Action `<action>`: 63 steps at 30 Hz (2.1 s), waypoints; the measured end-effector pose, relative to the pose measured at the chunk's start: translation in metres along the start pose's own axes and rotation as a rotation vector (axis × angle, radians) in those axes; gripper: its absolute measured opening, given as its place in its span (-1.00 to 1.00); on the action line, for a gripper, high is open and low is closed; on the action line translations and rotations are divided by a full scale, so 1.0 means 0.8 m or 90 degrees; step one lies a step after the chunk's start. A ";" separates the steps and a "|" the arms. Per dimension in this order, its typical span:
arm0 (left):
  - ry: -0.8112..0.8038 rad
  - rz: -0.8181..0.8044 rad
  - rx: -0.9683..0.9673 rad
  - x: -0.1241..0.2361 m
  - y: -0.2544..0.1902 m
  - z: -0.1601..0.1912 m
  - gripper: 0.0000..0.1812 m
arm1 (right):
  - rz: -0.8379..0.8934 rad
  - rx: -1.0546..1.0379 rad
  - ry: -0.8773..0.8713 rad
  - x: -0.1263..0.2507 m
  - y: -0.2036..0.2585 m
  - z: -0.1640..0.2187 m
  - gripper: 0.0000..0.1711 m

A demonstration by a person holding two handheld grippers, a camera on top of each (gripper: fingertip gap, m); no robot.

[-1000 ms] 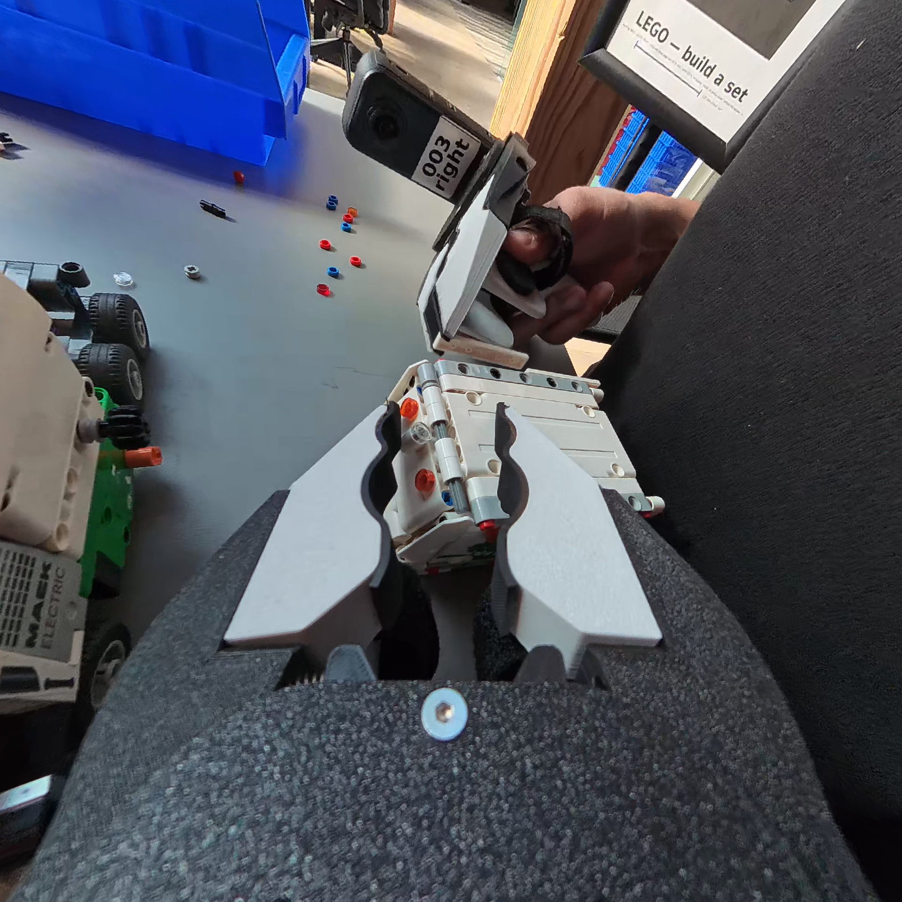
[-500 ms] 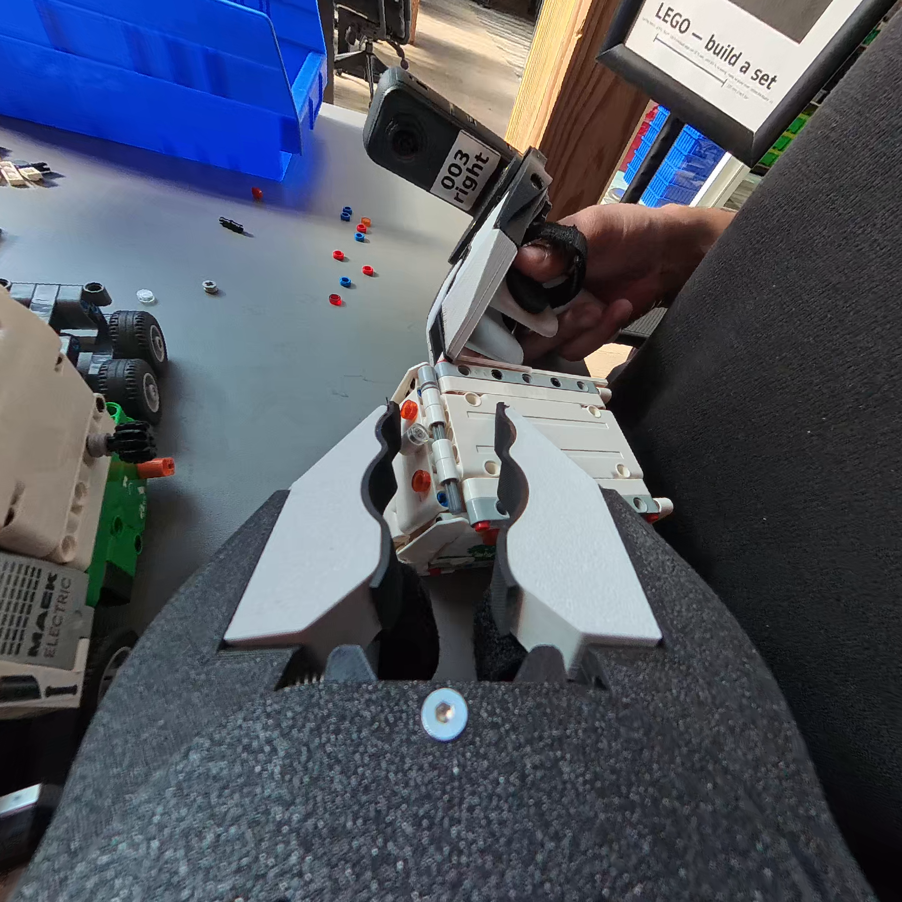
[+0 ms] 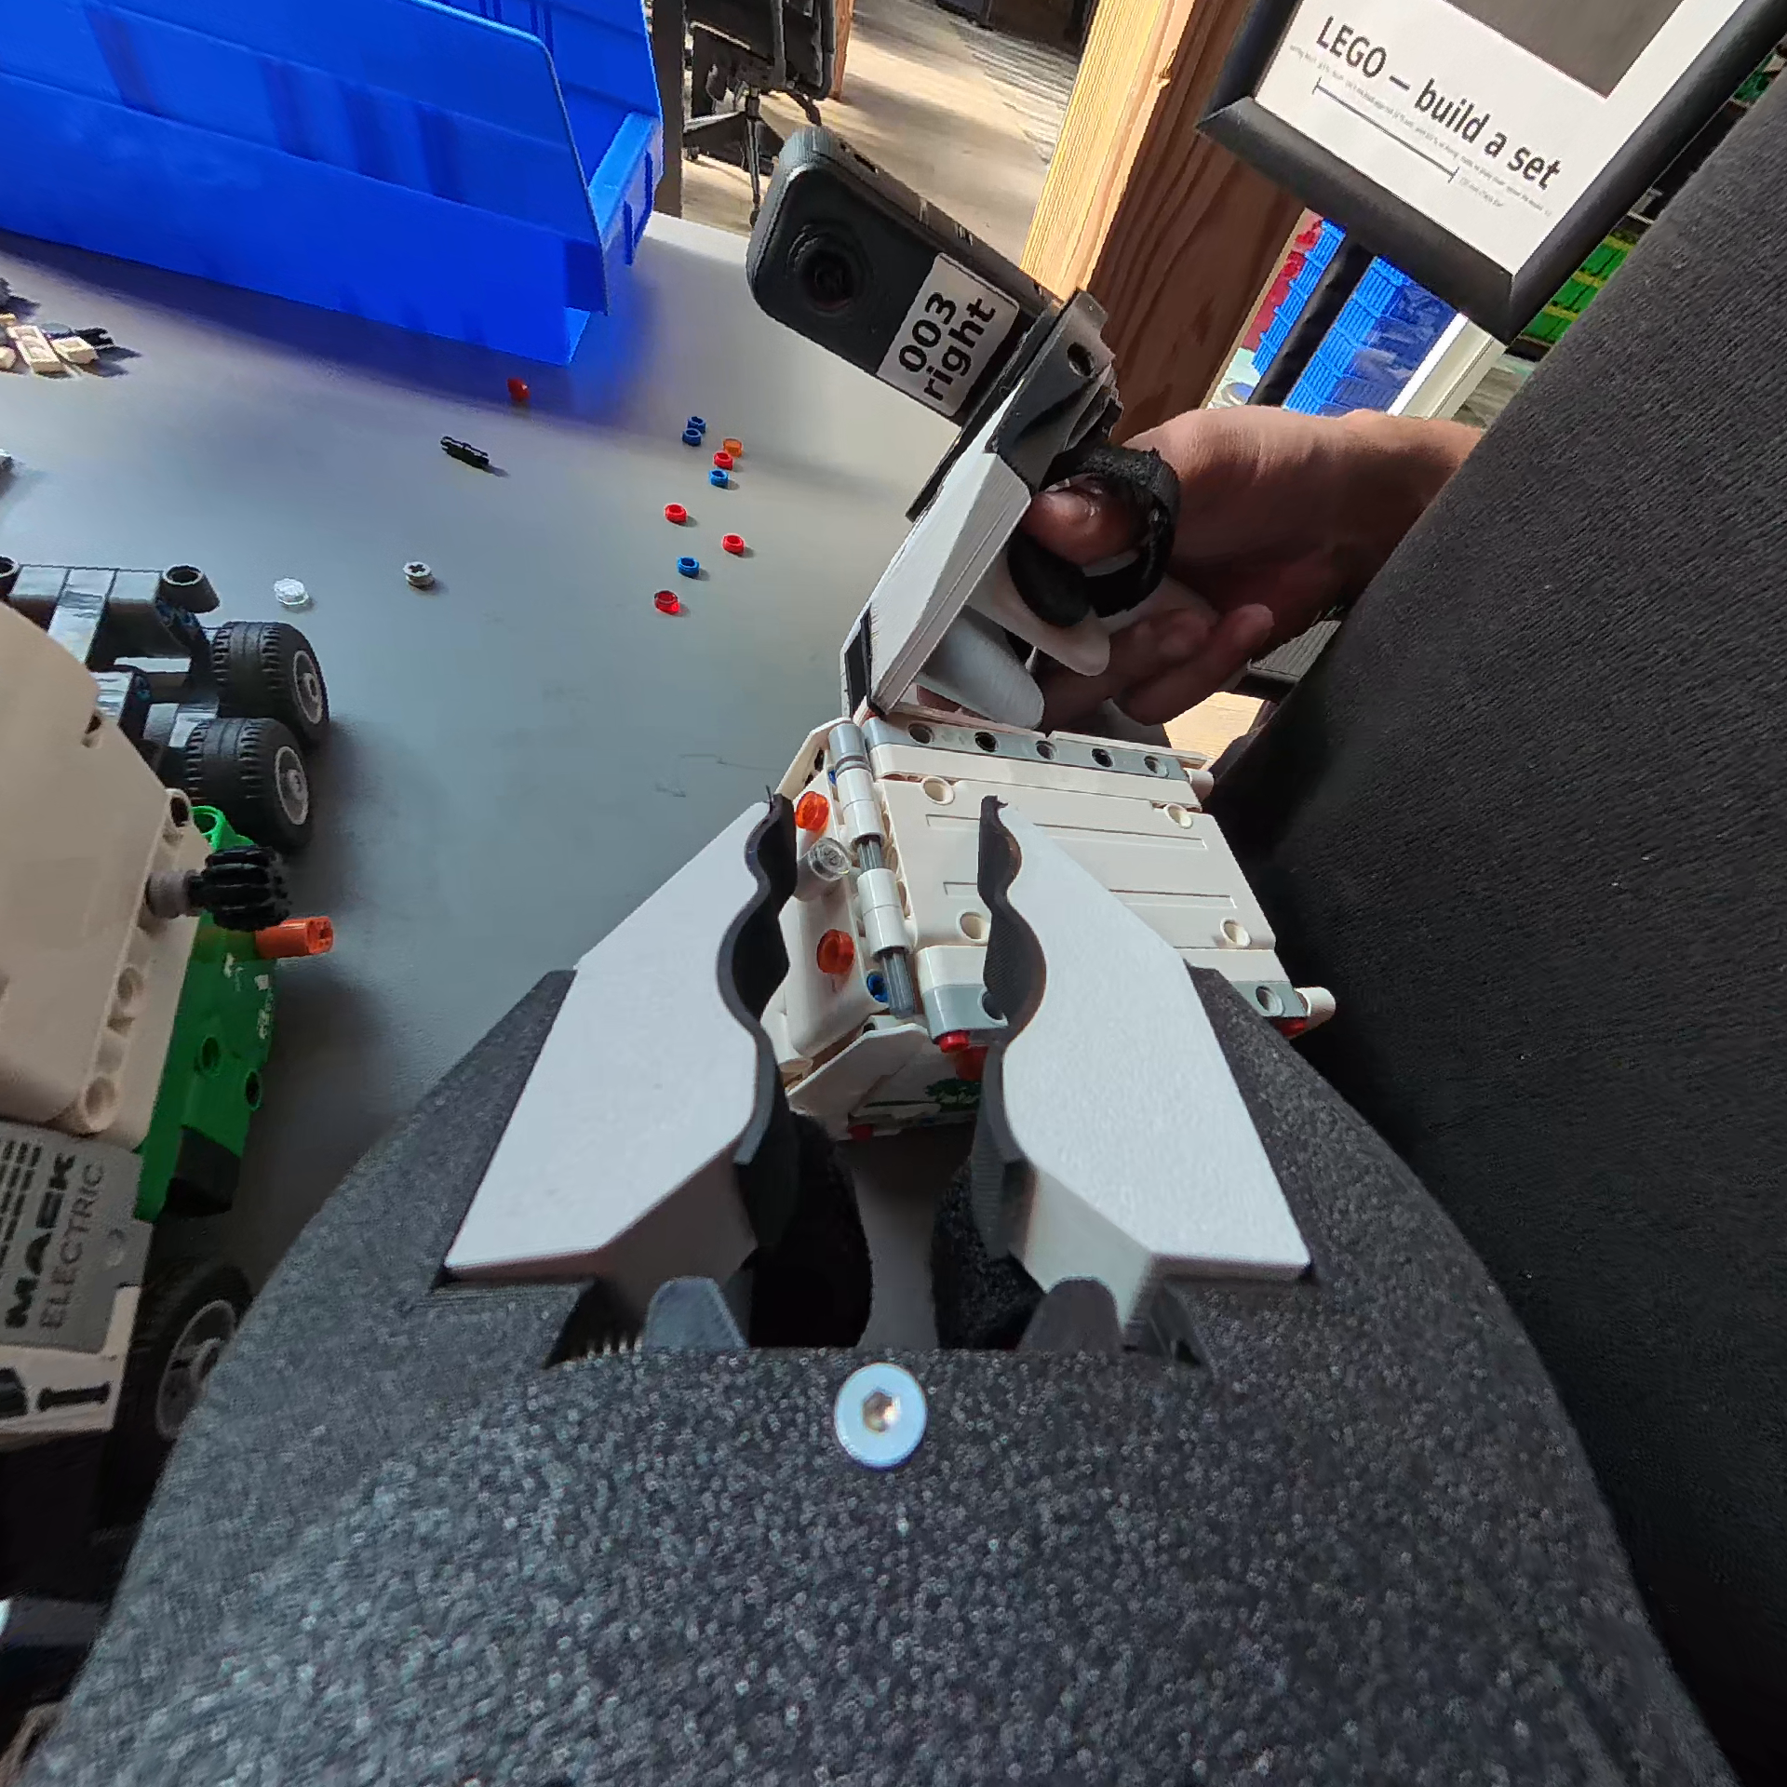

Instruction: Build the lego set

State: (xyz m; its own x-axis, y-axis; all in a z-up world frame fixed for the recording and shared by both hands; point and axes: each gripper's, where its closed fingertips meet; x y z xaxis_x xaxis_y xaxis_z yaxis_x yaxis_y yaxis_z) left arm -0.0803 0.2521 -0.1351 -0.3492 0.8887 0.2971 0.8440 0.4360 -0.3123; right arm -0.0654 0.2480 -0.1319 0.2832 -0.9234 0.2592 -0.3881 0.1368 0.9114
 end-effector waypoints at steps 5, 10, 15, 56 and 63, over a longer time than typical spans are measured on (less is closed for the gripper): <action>-0.003 -0.010 0.002 -0.002 -0.001 -0.001 -0.61 | 0.029 -0.011 0.025 0.001 -0.002 0.001 -0.92; -0.005 -0.016 -0.003 -0.002 0.000 -0.001 -0.61 | 0.031 -0.009 0.019 0.000 -0.001 0.001 -0.92; -0.006 -0.018 -0.005 -0.002 0.000 -0.001 -0.61 | 0.060 0.050 -0.014 0.001 -0.001 0.002 -0.89; -0.065 -0.110 0.285 0.027 -0.054 0.039 -0.75 | 0.228 0.435 0.055 0.028 -0.015 0.031 -1.00; -0.078 -0.098 0.272 0.018 -0.057 0.031 -0.93 | 0.246 0.449 0.038 0.032 -0.014 0.025 -1.00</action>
State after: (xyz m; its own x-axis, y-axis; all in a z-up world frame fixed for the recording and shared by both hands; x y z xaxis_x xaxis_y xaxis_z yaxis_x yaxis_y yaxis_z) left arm -0.1340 0.2487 -0.1389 -0.5244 0.8080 0.2686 0.5447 0.5608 -0.6236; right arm -0.0709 0.2157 -0.1420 0.0550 -0.8336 0.5496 -0.9246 0.1653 0.3432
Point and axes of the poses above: each gripper's, where its closed fingertips meet, x back along the fingers, z out of its underside, y = z × x across the jaws, and after that the axes turned 12 degrees about z, right-handed
